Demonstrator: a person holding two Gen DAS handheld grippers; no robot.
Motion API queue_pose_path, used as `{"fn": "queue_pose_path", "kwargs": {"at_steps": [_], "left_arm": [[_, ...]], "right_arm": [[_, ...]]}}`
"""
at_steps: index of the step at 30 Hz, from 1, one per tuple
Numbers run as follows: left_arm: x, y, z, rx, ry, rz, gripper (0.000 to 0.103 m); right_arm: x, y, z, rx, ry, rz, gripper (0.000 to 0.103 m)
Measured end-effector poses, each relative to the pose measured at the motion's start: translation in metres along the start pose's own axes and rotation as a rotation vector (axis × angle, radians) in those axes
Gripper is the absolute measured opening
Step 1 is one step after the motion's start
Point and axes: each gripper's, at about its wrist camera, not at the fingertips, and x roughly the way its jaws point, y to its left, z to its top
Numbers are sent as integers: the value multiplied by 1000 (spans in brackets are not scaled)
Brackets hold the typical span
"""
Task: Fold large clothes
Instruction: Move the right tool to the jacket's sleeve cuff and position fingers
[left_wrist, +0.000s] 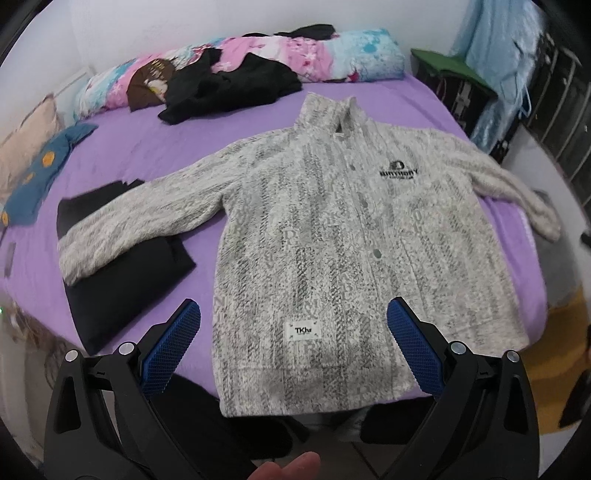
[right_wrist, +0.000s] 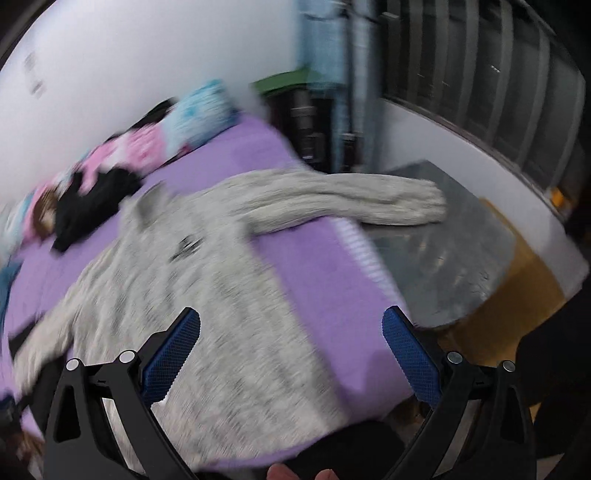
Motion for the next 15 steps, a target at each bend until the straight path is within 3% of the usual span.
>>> {"fn": "queue_pose_path", "kwargs": {"at_steps": [5,11,15], "left_arm": [[23,-36,6,64,20,-10,97],[46,-74,8,126,74,-32,97],[55,-96,9,185,77,-46,97]], "right_arm": [[62,-79,43,229,26,-34,97],[158,-153,74,574,147,167,97],[201,-171,93,621,185,189,97]]}}
